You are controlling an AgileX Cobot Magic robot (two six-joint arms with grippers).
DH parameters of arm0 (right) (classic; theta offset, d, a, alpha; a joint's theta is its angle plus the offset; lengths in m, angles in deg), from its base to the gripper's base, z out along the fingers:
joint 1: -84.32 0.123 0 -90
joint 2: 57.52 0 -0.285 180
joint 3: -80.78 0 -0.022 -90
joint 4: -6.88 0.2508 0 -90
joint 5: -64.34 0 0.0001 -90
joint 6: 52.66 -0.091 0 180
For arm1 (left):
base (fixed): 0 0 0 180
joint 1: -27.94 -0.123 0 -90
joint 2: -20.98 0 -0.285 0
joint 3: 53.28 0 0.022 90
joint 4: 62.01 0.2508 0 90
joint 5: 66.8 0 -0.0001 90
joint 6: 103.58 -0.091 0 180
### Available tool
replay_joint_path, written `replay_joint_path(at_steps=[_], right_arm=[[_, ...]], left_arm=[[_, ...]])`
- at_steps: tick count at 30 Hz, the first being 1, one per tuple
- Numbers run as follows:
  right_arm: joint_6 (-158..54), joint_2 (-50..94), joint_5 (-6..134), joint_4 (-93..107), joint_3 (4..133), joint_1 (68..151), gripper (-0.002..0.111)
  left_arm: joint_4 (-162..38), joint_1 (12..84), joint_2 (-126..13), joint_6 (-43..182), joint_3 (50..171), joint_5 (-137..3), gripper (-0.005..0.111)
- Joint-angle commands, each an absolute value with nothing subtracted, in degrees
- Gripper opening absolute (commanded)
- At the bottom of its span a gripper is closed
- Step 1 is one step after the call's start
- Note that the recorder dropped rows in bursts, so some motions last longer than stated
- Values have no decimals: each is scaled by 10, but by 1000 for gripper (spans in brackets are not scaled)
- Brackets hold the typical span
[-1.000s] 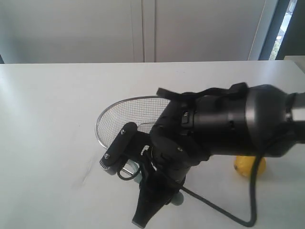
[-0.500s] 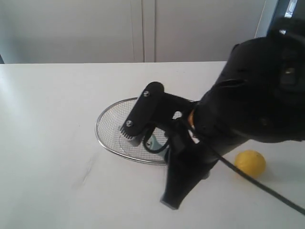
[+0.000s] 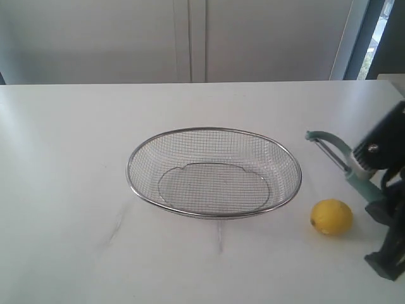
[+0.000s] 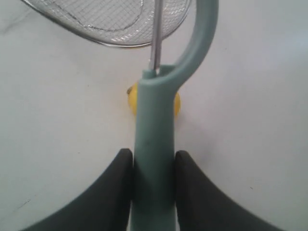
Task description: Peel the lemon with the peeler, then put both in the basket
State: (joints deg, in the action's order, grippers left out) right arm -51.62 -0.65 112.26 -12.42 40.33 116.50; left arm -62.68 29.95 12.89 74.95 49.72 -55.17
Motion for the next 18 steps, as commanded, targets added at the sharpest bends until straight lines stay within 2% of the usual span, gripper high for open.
replay_joint_path(at_steps=[1, 7, 18], right_arm=[[-571, -66, 1107, -168, 393, 1157, 0], [-620, -143, 1097, -189, 387, 1157, 0], [-620, -183, 1058, -189, 375, 1157, 0]], left_arm=[[-631, 302, 132, 749, 495, -552, 0], [-631, 302, 132, 749, 495, -552, 0], [-631, 302, 132, 749, 495, -552, 0]])
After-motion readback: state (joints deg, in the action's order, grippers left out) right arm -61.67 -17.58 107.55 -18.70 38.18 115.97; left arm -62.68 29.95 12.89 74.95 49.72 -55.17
